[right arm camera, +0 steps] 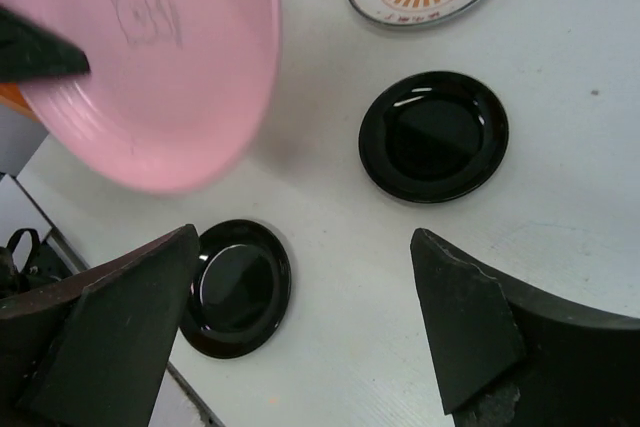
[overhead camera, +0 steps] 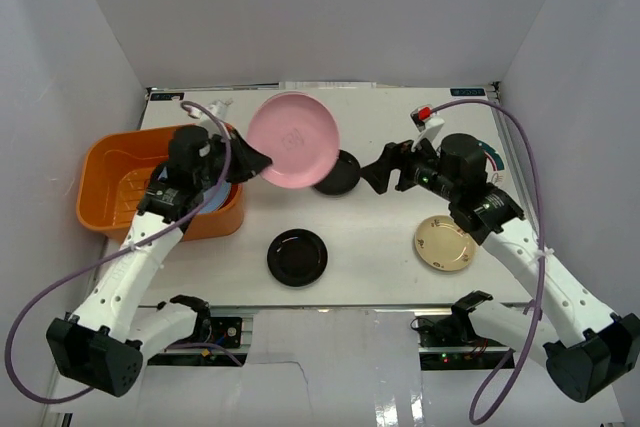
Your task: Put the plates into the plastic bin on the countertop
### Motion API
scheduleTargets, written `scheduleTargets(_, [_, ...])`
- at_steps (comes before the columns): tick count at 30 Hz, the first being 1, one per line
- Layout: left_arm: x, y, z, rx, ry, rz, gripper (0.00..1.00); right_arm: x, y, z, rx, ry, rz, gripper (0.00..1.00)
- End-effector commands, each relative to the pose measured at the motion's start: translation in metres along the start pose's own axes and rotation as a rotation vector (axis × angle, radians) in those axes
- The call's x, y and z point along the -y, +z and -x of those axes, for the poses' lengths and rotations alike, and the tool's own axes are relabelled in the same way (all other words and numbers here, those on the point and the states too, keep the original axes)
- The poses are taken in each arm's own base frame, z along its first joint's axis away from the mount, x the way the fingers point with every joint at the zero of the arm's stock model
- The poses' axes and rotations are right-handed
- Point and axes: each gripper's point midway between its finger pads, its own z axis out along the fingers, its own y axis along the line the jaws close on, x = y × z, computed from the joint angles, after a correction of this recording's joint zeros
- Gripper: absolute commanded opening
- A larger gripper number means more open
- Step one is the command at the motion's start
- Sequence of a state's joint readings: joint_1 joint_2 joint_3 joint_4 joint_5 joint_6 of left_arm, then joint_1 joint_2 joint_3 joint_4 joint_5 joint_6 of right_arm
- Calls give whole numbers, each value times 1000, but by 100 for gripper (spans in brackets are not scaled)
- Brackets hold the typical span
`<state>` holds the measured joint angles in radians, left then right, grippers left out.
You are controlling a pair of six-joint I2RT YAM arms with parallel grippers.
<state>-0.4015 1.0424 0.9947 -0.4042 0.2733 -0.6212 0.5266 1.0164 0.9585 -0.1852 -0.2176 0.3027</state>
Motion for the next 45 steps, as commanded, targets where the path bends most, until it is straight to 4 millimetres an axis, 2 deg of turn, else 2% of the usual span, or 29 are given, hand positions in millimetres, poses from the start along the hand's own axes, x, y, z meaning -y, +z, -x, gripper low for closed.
scheduleTargets(1, [-53, -43, 76, 250, -51, 212, 0, 7, -18, 13, 73, -57, -61, 93])
scheduleTargets(2, [-73, -53, 79, 263, -78, 276, 0, 11, -19, 8, 65, -60, -72, 92])
scheduleTargets(3, [-112, -74, 93, 327, -131, 387, 0, 13, -19, 6, 66, -59, -80, 92])
scheduleTargets(6, [-173, -101, 76, 331, -280, 536, 0, 23, -13, -7, 34, -53, -108, 90])
scheduleTargets(8, [-190, -109, 60, 378, -341, 592, 0, 28, -8, -10, 20, -51, -120, 90])
scheduleTargets(12, [-223, -137, 47, 468, -417, 749, 0, 38, 16, -19, -19, -40, -129, 90])
scheduleTargets(15, [-244, -133, 35, 434, -458, 797, 0, 43, 40, -23, -35, -10, -124, 90])
scheduleTargets(20, [-266, -135, 34, 434, -487, 860, 0, 54, 81, -23, -47, 50, -128, 89])
scheduleTargets(21, [-272, -137, 35, 447, -486, 888, 4, 62, 95, -33, -77, 65, -146, 89])
scheduleTargets(22, [-277, -137, 31, 445, -496, 905, 9, 65, 103, -20, -40, 75, -163, 89])
scheduleTargets(23, [-281, -138, 30, 453, -502, 917, 16, 75, 117, -30, -69, 89, -190, 89])
scheduleTargets(24, [-284, -139, 28, 458, -508, 929, 29, 80, 124, -29, -71, 96, -204, 89])
scheduleTargets(25, [-287, -139, 22, 458, -516, 944, 36, 83, 132, -26, -61, 101, -216, 89])
scheduleTargets(27, [-288, -137, 24, 475, -511, 927, 57, 93, 154, -23, -52, 129, -242, 88])
scheduleTargets(28, [-287, -133, 23, 465, -511, 909, 72, 97, 162, -20, -41, 138, -254, 88])
scheduleTargets(29, [-284, -131, 26, 468, -501, 891, 78, 112, 175, -30, -52, 154, -297, 87])
scheduleTargets(30, [-281, -130, 29, 468, -489, 873, 85, 113, 186, -16, -22, 176, -298, 85])
scheduleTargets(31, [-272, -124, 31, 453, -479, 812, 94, 120, 192, -13, -15, 194, -312, 83])
scheduleTargets(32, [-264, -123, 38, 463, -456, 777, 96, 127, 207, -14, -9, 233, -322, 81])
scheduleTargets(34, [-245, -119, 48, 469, -416, 698, 98, 138, 219, -14, 0, 283, -324, 76])
scheduleTargets(35, [-228, -118, 57, 487, -378, 643, 98, 145, 231, -22, 1, 308, -327, 69])
scheduleTargets(37, [-201, -108, 61, 471, -315, 561, 98, 150, 244, -11, 43, 373, -317, 61])
scheduleTargets(38, [-190, -105, 64, 467, -285, 522, 98, 159, 255, -24, 28, 396, -321, 58])
scheduleTargets(40, [-165, -102, 67, 454, -201, 458, 98, 157, 270, -12, 55, 450, -276, 59])
scheduleTargets(41, [-157, -101, 68, 448, -182, 438, 98, 166, 282, -30, 25, 476, -279, 62])
scheduleTargets(42, [-143, -99, 70, 435, -134, 395, 98, 165, 290, -32, 21, 495, -256, 66])
scheduleTargets(43, [-135, -97, 72, 422, -109, 366, 98, 162, 298, -22, 42, 517, -230, 72])
scheduleTargets(44, [-122, -91, 71, 395, -77, 323, 98, 169, 309, -39, 17, 541, -229, 74])
scheduleTargets(45, [-103, -89, 77, 380, -34, 262, 98, 167, 316, -41, 12, 554, -201, 75])
